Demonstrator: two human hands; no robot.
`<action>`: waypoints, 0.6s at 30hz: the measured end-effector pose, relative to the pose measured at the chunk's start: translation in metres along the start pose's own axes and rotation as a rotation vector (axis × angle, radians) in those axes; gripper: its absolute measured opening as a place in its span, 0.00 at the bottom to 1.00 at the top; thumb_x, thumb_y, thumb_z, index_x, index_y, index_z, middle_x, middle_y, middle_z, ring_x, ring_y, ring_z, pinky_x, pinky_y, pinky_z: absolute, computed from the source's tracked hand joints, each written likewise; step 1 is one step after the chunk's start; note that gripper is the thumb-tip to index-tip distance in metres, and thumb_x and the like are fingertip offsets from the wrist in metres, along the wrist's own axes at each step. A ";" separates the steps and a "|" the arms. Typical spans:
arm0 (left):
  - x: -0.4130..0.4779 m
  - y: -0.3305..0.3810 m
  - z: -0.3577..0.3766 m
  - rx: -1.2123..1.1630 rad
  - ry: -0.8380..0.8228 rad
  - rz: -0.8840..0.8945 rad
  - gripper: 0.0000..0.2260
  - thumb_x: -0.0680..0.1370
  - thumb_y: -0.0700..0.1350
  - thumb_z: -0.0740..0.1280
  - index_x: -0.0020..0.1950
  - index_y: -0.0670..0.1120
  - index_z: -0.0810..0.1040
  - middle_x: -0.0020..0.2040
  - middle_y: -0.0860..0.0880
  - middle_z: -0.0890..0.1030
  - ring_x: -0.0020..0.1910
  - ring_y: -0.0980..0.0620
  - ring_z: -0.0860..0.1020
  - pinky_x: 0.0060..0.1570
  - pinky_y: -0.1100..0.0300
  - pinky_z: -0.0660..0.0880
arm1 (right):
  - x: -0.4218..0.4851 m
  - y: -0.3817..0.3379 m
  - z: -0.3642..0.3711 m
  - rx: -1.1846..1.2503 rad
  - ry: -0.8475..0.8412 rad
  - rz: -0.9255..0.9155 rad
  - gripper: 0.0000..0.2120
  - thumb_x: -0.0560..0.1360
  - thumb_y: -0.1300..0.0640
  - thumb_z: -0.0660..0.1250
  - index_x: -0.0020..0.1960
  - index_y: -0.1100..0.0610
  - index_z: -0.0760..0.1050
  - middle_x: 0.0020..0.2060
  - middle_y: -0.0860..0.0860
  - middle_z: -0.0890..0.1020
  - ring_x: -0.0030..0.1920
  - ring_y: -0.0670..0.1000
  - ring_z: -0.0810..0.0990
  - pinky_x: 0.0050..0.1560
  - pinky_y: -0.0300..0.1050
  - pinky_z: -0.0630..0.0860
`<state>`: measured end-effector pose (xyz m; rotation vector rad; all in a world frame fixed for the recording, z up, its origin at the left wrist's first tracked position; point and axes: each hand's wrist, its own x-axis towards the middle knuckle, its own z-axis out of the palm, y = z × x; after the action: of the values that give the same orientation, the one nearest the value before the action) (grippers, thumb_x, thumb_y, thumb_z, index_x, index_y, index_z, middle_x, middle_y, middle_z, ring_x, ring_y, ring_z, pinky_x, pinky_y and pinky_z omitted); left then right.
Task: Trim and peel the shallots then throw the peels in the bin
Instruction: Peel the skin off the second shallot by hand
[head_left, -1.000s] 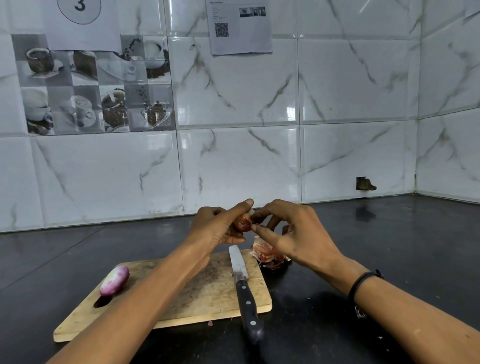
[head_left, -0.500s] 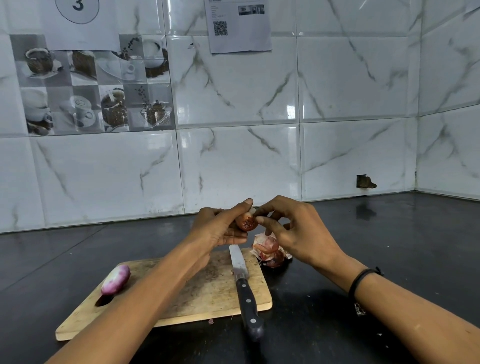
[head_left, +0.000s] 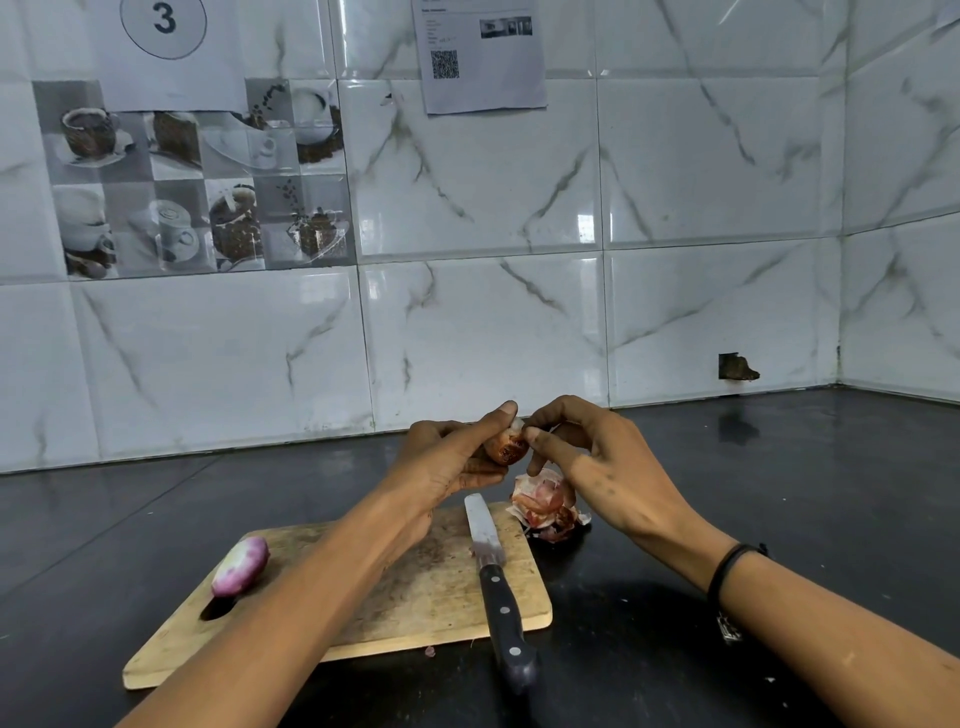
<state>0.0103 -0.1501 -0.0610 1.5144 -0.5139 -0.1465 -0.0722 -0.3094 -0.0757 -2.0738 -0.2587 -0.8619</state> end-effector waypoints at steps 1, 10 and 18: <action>0.000 0.000 0.000 -0.001 0.000 -0.001 0.22 0.70 0.56 0.78 0.50 0.37 0.85 0.45 0.40 0.87 0.47 0.45 0.86 0.50 0.55 0.83 | 0.000 0.000 0.000 0.024 -0.001 0.017 0.04 0.81 0.52 0.66 0.50 0.51 0.79 0.37 0.49 0.86 0.32 0.38 0.80 0.40 0.38 0.74; 0.000 -0.001 0.000 -0.016 0.005 -0.011 0.19 0.71 0.54 0.77 0.49 0.38 0.85 0.44 0.41 0.87 0.45 0.46 0.86 0.45 0.57 0.83 | -0.001 -0.001 0.000 0.031 -0.021 0.016 0.01 0.79 0.55 0.69 0.50 0.51 0.79 0.38 0.50 0.86 0.33 0.44 0.83 0.36 0.34 0.74; -0.001 -0.002 -0.002 0.022 0.035 0.021 0.16 0.70 0.53 0.78 0.43 0.39 0.86 0.42 0.40 0.86 0.44 0.46 0.86 0.46 0.55 0.83 | -0.001 -0.001 0.002 -0.168 0.011 -0.069 0.07 0.76 0.43 0.71 0.48 0.46 0.81 0.46 0.39 0.83 0.47 0.39 0.81 0.44 0.30 0.73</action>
<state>0.0108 -0.1486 -0.0627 1.5300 -0.5050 -0.0984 -0.0724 -0.3073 -0.0767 -2.2257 -0.2608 -0.9647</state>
